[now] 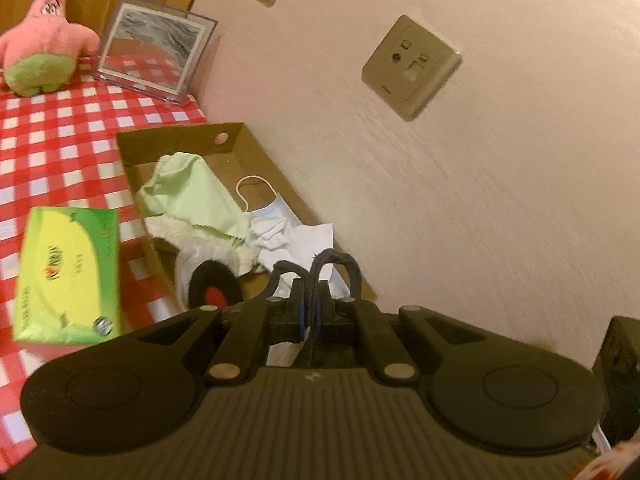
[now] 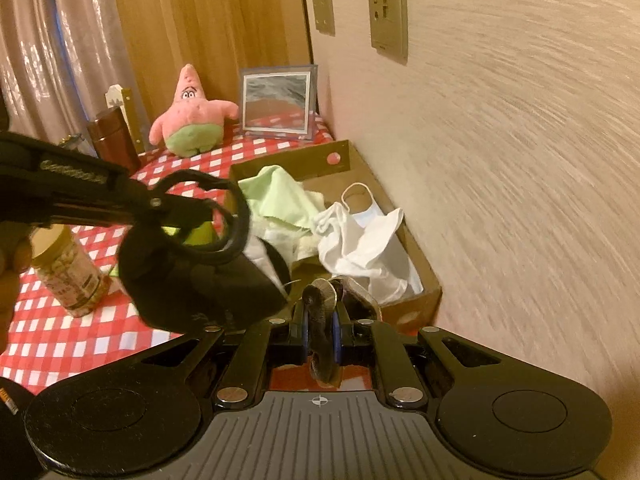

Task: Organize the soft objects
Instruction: 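Carry the mask and dark item over the cardboard tray with both tools, then lower both tools into the tray and open them to release the items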

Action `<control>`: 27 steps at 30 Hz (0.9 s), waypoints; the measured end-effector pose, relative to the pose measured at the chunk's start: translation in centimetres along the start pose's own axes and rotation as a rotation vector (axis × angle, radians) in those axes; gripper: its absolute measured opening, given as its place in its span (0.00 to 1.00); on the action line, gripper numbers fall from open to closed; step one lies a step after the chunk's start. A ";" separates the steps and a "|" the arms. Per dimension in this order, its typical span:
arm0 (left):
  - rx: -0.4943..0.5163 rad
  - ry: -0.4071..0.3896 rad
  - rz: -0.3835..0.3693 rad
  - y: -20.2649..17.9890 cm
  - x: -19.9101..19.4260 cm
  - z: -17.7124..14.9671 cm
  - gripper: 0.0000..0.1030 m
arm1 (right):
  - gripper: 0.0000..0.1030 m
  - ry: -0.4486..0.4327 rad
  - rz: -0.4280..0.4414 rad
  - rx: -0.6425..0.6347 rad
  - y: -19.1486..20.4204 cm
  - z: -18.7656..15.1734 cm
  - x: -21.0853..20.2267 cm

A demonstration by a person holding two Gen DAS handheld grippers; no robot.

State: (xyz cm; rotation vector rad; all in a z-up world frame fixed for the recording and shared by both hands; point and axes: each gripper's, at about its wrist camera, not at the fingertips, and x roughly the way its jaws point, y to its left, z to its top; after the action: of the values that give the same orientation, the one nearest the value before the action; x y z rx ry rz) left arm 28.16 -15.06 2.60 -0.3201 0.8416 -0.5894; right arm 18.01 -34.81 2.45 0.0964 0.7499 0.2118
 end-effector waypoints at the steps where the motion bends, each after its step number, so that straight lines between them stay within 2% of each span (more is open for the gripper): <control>1: -0.003 0.003 -0.006 0.2 0.7 0.2 0.04 | 0.11 0.001 -0.002 -0.004 -0.1 0.1 0.3; 7: -0.013 0.015 -0.023 1.5 4.3 1.0 0.04 | 0.11 0.012 -0.003 -0.033 -0.2 0.9 2.4; 17: 0.040 0.056 0.059 3.2 7.9 0.3 0.04 | 0.11 0.054 -0.004 -0.066 -0.5 1.7 6.9; 22: 0.024 0.060 0.072 4.0 8.5 0.3 0.04 | 0.11 0.075 0.024 -0.075 -0.2 2.0 9.2; 25: 0.031 0.054 0.068 4.1 8.3 0.3 0.16 | 0.11 0.089 0.047 -0.089 0.4 2.1 10.3; 27: 0.042 0.042 0.067 4.0 7.9 0.3 0.30 | 0.11 0.100 0.064 -0.098 0.7 2.1 11.0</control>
State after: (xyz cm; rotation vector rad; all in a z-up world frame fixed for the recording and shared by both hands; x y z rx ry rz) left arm 33.96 -16.64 -3.96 -0.2411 0.8761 -0.5523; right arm 27.17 -31.67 -3.27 0.0168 0.8352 0.3161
